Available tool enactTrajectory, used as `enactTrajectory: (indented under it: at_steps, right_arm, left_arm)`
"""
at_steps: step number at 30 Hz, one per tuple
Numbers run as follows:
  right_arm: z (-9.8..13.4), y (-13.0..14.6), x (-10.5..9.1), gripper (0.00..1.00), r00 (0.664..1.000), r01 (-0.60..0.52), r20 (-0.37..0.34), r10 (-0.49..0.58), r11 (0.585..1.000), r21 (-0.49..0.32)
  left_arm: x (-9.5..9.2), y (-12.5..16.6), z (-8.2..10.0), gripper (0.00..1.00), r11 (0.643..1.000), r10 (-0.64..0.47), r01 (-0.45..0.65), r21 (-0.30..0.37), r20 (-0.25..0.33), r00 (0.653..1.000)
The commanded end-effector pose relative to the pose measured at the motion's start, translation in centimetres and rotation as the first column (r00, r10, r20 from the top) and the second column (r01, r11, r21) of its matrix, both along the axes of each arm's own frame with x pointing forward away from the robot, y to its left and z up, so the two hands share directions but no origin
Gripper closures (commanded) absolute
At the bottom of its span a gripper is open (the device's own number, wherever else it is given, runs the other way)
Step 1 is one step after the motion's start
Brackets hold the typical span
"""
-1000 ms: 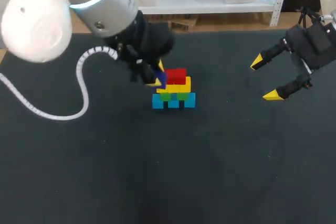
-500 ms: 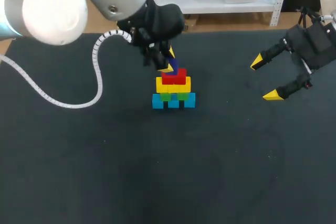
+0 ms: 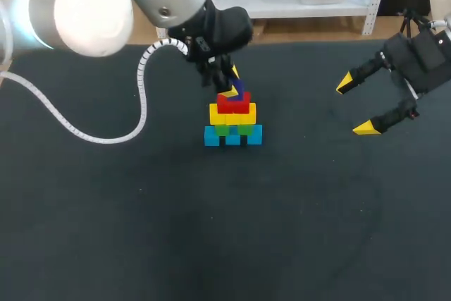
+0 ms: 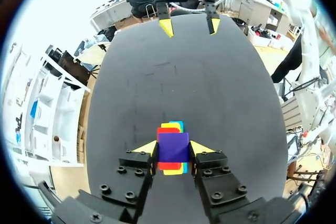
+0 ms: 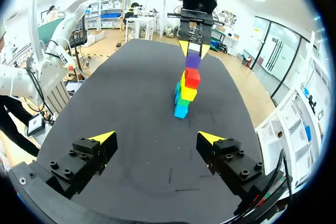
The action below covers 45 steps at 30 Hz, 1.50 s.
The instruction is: Place the blue cubes, place green cubes on the blue cubes, place the yellow cubes on the green cubes, then place the red cubes on the yellow cubes, and place purple cube on the red cubes.
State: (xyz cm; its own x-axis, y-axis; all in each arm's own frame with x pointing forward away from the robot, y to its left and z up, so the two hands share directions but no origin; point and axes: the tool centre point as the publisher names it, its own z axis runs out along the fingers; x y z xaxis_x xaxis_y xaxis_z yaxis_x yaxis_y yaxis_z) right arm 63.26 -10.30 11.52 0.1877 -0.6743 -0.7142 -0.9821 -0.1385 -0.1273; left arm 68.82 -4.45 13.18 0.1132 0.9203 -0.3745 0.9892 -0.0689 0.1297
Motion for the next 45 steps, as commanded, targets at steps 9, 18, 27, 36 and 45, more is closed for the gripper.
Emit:
enactTrajectory:
  at_steps: [9,18,27,36,45]
  right_arm:
    - [-0.04,-0.01,0.02,0.0,1.0,-0.001,0.001,0.001,1.0,0.002]
    - [-0.04,-0.01,0.02,0.0,1.0,-0.001,0.001,0.001,1.0,0.002]
    - [-0.04,-0.01,0.02,0.0,1.0,-0.001,0.001,0.001,1.0,0.002]
    - [-0.04,-0.01,0.02,0.0,1.0,-0.001,0.001,0.001,1.0,0.002]
    - [-0.04,-0.01,0.02,0.0,1.0,-0.001,0.001,0.001,1.0,0.002]
  left_arm:
    - [1.06,0.31,-0.84,1.0,1.0,0.012,-0.012,0.01,-0.02,1.0]
    - [1.2,0.52,-0.93,1.0,1.0,0.017,-0.016,0.014,-0.024,1.0]
    - [1.22,0.37,-0.99,1.0,1.0,0.016,-0.015,0.013,-0.027,1.0]
    - [1.24,0.34,-1.04,0.99,1.0,0.015,-0.014,0.018,-0.028,0.999]
    - [1.16,0.34,-1.12,0.8,1.0,0.015,-0.015,0.023,-0.026,1.0]
